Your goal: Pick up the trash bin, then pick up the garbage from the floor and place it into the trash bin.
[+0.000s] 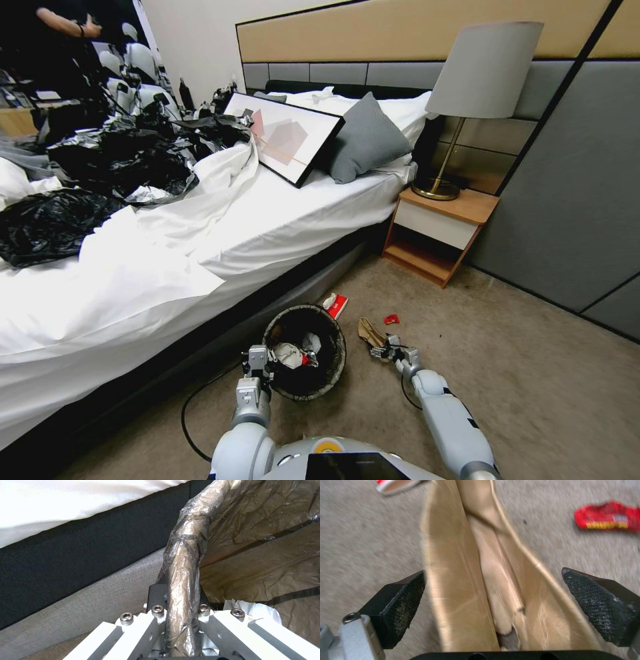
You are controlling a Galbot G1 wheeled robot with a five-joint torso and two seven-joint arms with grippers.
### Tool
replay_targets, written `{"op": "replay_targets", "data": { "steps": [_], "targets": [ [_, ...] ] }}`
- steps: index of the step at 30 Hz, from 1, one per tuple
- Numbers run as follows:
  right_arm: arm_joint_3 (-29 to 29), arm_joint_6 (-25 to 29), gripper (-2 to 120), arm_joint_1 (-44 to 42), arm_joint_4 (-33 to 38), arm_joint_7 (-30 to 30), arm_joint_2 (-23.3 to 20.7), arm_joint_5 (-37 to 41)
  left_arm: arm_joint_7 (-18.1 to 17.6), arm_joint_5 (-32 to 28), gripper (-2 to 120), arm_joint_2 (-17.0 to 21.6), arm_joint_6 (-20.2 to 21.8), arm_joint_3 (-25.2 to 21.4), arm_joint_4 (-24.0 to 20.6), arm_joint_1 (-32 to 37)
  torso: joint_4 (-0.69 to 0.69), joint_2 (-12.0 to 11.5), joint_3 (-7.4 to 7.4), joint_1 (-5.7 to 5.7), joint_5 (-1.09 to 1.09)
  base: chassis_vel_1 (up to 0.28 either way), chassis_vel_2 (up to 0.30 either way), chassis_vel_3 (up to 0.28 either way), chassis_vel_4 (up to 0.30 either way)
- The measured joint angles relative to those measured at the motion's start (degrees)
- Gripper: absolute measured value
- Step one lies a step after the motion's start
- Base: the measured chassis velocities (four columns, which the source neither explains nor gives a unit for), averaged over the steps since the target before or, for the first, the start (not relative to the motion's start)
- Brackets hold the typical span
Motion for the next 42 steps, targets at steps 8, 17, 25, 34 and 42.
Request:
{"op": "replay_targets", "data": {
  "steps": [8,17,25,34,42],
  "targets": [
    [0.1,0.5,79,-0.3,-0.3,0.2,-0.1,0.6,0.1,0.1,0,-0.1,-0.2,0.1,0.2,0.0,0.00,0.0,0.00,0.00,0.03,0.000,0.000,0.000,0.000],
    [0.0,0.9,43,-0.6,0.4,0.9,0.0,1.0,0.1,0.2,0,0.0,-0.2,0.2,0.2,-0.1,0.01,0.0,0.00,0.00,0.04,0.000,0.000,0.000,0.000],
    [0.0,1.5,14,-0.9,0.8,1.0,0.1,1.0,0.1,0.2,0,0.0,-0.2,0.2,0.3,-0.2,0.01,0.0,0.00,0.00,0.04,0.000,0.000,0.000,0.000],
    [-0.2,2.7,0,-1.5,2.0,1.0,0.1,1.5,0.1,0.2,0,0.0,-0.2,0.3,0.5,-0.3,0.02,0.0,0.01,0.00,0.05,0.000,0.000,0.000,0.000],
    [-0.4,2.9,0,-4.3,8.9,3.8,0.0,5.5,0.0,0.1,0,0.2,-0.1,0.6,0.6,-0.7,0.02,0.0,0.01,0.00,0.03,0.000,0.000,0.000,0.000]
  ]
}}
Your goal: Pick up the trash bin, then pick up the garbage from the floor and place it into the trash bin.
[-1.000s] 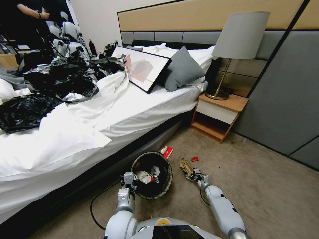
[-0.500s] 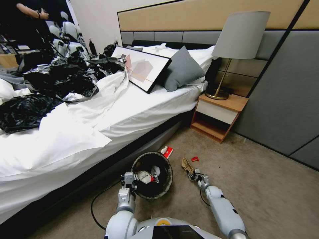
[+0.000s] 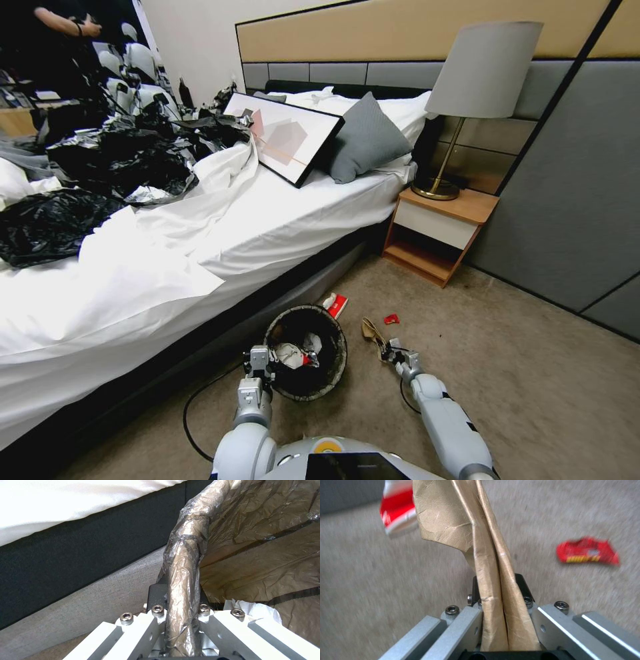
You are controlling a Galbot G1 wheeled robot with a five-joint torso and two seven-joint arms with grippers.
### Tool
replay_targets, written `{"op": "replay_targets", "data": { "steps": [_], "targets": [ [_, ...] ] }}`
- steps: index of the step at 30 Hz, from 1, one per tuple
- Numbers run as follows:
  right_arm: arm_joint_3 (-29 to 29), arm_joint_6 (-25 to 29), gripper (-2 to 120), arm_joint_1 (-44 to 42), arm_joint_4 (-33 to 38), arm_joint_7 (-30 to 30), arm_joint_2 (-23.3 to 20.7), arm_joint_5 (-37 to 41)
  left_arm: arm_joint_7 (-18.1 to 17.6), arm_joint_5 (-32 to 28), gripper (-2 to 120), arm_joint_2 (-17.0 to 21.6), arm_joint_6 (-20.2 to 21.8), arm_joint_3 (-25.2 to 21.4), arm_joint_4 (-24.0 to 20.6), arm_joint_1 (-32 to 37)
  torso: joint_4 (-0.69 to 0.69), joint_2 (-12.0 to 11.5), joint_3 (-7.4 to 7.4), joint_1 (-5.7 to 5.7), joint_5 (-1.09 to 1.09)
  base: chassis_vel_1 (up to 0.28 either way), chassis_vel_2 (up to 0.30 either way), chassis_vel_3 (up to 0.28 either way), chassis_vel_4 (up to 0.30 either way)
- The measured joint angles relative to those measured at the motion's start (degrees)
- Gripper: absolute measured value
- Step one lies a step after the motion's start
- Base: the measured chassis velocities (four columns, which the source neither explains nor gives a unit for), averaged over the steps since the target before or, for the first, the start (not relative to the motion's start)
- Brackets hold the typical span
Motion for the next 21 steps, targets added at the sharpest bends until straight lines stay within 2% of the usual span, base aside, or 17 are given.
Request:
{"op": "replay_targets", "data": {
  "steps": [6,7,8,10,11,12,14,15,16,19,20,21],
  "targets": [
    [0.1,0.8,0,-3.1,8.3,2.4,0.2,4.8,0.0,-0.2,0,0.2,0.0,0.0,-0.2,0.0,-0.01,0.0,0.00,0.00,0.00,0.000,0.000,0.000,0.000],
    [0.2,2.3,0,-4.6,12.7,2.8,0.3,6.4,0.0,-0.2,0,0.3,0.1,0.0,-0.3,0.0,0.00,0.0,0.00,0.00,0.00,0.000,0.000,0.000,0.000],
    [0.2,2.3,0,-4.6,12.7,2.8,0.3,6.4,0.0,-0.2,0,0.3,0.1,0.0,-0.3,0.0,0.00,0.0,0.00,0.00,0.00,0.000,0.000,0.000,0.000],
    [0.4,3.5,0,-6.5,18.1,2.7,0.2,8.1,0.0,-0.2,0,0.3,0.1,0.0,-0.3,0.0,0.01,0.0,0.00,0.00,-0.01,0.000,0.000,0.000,0.000],
    [0.6,4.3,0,-8.7,23.3,1.6,0.1,10.0,0.0,-0.2,0,0.4,0.2,0.0,-0.3,0.0,-0.01,0.0,0.00,0.00,-0.01,0.000,0.000,0.000,0.000],
    [0.6,4.3,0,-8.7,23.3,1.6,0.1,10.0,0.0,-0.2,0,0.4,0.2,0.0,-0.3,0.0,-0.01,0.0,0.00,0.00,-0.01,0.000,0.000,0.000,0.000],
    [0.6,5.1,0,-10.9,28.7,-0.5,0.0,11.7,0.0,-0.2,0,0.3,0.2,0.0,-0.2,0.0,-0.02,0.0,0.00,0.00,0.01,0.000,0.000,0.000,0.000],
    [0.6,5.9,0,-13.3,35.3,-3.8,-0.2,13.3,0.0,-0.2,0,0.3,0.2,0.1,-0.1,-0.2,-0.01,0.0,-0.01,0.00,-0.02,0.000,0.000,0.000,0.000],
    [0.6,5.9,0,-13.3,35.3,-3.8,-0.2,13.3,0.0,-0.2,0,0.3,0.2,0.1,-0.1,-0.2,-0.01,0.0,-0.01,0.00,-0.02,0.000,0.000,0.000,0.000],
    [-0.2,6.5,0,-17.1,45.3,-9.2,-0.5,14.9,0.1,-0.1,0,0.3,0.3,0.2,0.2,-0.4,-0.01,0.0,-0.01,0.00,-0.01,0.000,0.000,0.000,0.000],
    [-0.2,6.5,0,-17.1,45.3,-9.2,-0.5,14.9,0.1,-0.1,0,0.3,0.3,0.2,0.2,-0.4,-0.01,0.0,-0.01,0.00,-0.01,0.000,0.000,0.000,0.000],
    [-0.9,6.4,0,-18.4,48.2,-10.4,-0.8,15.2,0.1,-0.2,0,0.3,0.3,0.2,0.4,-0.4,0.00,0.0,-0.01,0.00,-0.02,0.000,0.000,0.000,0.000]
  ]
}}
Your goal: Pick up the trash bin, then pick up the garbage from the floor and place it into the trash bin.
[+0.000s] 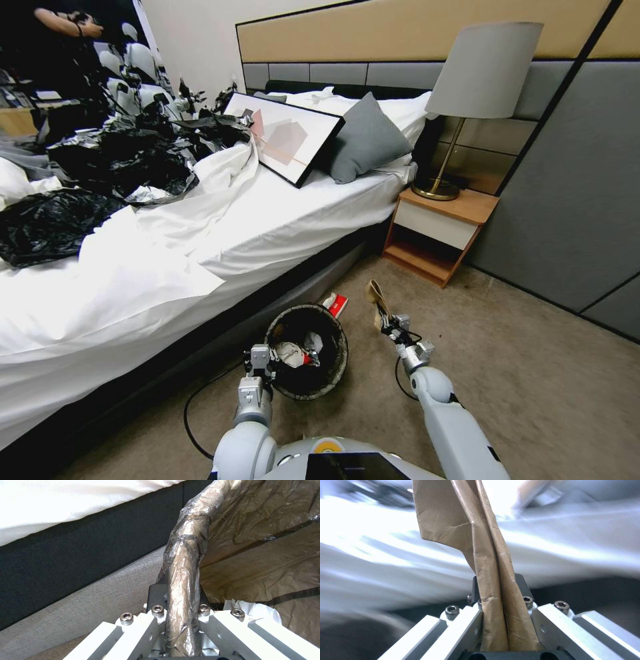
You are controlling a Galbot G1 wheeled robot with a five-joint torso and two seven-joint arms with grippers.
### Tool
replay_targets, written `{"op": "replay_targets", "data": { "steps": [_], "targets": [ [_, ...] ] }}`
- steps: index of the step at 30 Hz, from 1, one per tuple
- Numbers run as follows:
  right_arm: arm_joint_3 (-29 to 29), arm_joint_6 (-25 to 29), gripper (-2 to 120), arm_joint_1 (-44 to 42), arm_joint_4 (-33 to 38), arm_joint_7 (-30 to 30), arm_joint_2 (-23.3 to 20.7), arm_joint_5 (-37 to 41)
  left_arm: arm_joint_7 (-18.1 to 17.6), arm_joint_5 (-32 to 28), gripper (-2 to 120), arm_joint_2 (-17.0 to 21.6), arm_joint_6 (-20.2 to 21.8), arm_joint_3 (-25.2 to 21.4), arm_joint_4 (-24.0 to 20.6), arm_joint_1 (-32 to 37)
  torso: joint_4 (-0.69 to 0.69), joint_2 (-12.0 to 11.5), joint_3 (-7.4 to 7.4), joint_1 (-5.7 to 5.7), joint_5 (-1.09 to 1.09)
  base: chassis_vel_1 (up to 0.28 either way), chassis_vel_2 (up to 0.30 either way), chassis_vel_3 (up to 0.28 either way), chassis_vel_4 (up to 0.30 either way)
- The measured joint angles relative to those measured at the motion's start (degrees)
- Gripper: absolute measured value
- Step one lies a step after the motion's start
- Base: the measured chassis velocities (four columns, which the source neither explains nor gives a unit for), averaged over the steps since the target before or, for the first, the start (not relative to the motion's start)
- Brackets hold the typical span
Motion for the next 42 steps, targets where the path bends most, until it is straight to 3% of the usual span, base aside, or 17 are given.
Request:
{"op": "replay_targets", "data": {
  "steps": [3,6,12,15,31,42],
  "targets": [
    [-1.4,0.0,0,-2.0,3.5,-1.5,-0.4,0.0,0.0,0.0,0,0.0,0.0,0.0,0.2,-0.1,-0.02,0.0,0.00,0.00,0.01,0.000,0.000,0.000,0.000],
    [-7.0,0.8,0,-6.0,8.7,-3.3,-1.4,-3.7,0.0,0.0,0,-0.1,0.0,0.1,0.7,-0.4,-0.01,0.0,0.00,0.00,0.01,0.000,0.000,0.000,0.000],
    [-12.3,2.0,0,-7.8,7.9,-3.9,-1.3,-8.7,0.1,0.0,0,-0.2,0.0,0.5,1.1,-0.6,-0.01,0.0,0.00,0.00,0.01,0.000,0.000,0.000,0.000],
    [-15.1,3.0,0,-8.0,4.3,-4.7,-0.6,-11.8,0.1,0.0,0,-0.3,0.0,0.5,1.3,-0.8,-0.01,0.0,0.00,0.00,0.01,0.000,0.000,0.000,0.000],
    [-16.8,3.0,0,-2.9,-7.1,-3.6,1.4,-12.5,0.1,0.8,0,-0.7,0.0,1.4,1.4,-0.4,-0.01,0.0,0.00,0.00,0.01,0.000,0.000,0.000,0.000],
    [-15.4,3.0,0,-1.2,-10.8,-2.5,1.5,-12.2,0.1,0.9,0,-0.6,-0.1,1.4,1.1,0.0,-0.01,0.0,0.01,0.01,0.02,0.000,0.000,0.000,0.000]
  ]
}}
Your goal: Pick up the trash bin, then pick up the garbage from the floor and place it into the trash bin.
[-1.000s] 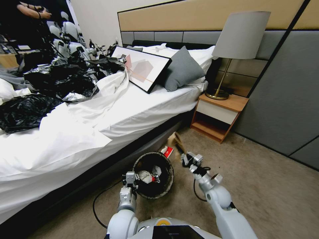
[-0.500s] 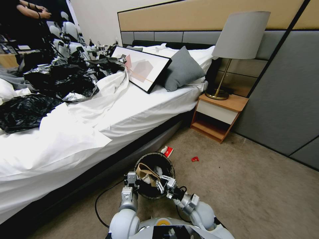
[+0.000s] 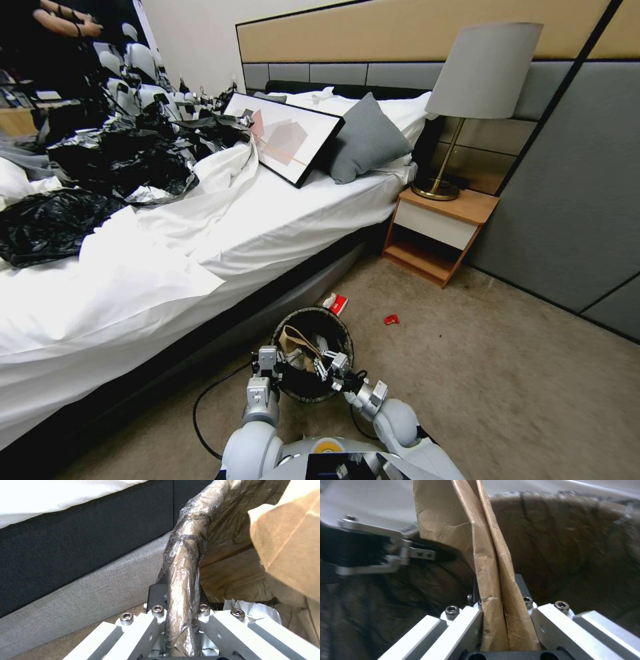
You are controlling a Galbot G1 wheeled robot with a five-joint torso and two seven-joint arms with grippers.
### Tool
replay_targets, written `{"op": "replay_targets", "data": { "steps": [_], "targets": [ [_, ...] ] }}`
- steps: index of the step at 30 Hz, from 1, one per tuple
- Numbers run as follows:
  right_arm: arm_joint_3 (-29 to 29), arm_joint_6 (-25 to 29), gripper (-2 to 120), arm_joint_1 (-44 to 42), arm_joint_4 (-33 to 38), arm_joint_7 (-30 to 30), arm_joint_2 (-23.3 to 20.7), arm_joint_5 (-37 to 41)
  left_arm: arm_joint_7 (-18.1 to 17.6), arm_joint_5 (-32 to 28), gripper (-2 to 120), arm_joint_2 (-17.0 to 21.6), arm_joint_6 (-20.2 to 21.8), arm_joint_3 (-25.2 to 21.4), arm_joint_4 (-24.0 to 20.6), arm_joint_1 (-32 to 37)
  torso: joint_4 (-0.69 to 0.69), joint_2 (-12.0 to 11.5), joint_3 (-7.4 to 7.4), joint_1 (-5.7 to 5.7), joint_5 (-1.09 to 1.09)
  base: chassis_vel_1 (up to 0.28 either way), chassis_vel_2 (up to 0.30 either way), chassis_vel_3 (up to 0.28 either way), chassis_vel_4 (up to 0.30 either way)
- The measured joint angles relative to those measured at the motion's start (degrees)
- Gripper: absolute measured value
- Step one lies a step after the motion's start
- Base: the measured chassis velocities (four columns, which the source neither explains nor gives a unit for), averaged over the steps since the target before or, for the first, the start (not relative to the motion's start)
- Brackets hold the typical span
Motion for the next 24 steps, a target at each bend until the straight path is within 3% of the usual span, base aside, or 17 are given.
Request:
{"op": "replay_targets", "data": {
  "steps": [7,9,11,13,19,21,23,24],
  "targets": [
    [0.4,-0.6,4,0.2,-0.6,0.5,-0.1,-0.6,0.0,0.0,0,0.1,0.0,0.0,0.0,0.0,0.00,0.0,0.00,0.00,0.00,0.000,0.000,0.000,0.000],
    [0.5,-0.6,18,0.2,-0.7,0.9,-0.1,-0.7,0.0,0.0,0,0.2,-0.1,0.0,0.0,0.0,0.00,0.0,0.00,0.00,0.00,0.000,0.000,0.000,0.000],
    [0.5,-0.6,19,0.1,-0.7,0.9,-0.1,-0.7,0.0,0.0,0,0.2,-0.1,0.0,0.0,0.0,0.00,0.0,0.00,0.00,0.00,0.000,0.000,0.000,0.000],
    [0.5,-0.6,30,0.0,-0.6,1.0,-0.2,-0.8,0.0,0.0,0,0.3,-0.1,0.0,0.0,0.1,0.00,0.0,0.00,0.00,0.00,0.000,0.000,0.000,0.000],
    [0.8,-0.7,47,0.0,-0.1,1.2,-0.6,-0.6,0.0,-0.1,0,0.4,-0.1,0.0,-0.1,0.1,0.00,0.0,0.00,0.00,0.00,0.000,0.000,0.000,0.000],
    [1.2,-0.7,61,0.0,0.5,1.5,-0.9,-0.3,0.0,-0.1,0,0.5,-0.1,0.0,-0.2,0.1,0.00,0.0,0.00,0.00,0.00,0.000,0.000,0.000,0.000],
    [1.3,-0.7,62,0.0,0.7,1.5,-0.9,-0.3,0.0,-0.2,0,0.5,-0.1,0.0,-0.2,0.1,0.00,0.0,0.00,0.00,0.00,0.000,0.000,0.000,0.000],
    [1.5,-0.7,69,-0.2,1.3,1.7,-0.8,-0.2,0.0,-0.2,0,0.5,-0.1,0.0,-0.2,0.1,0.00,0.0,0.00,0.00,0.00,0.000,0.000,0.000,0.000]
  ]
}}
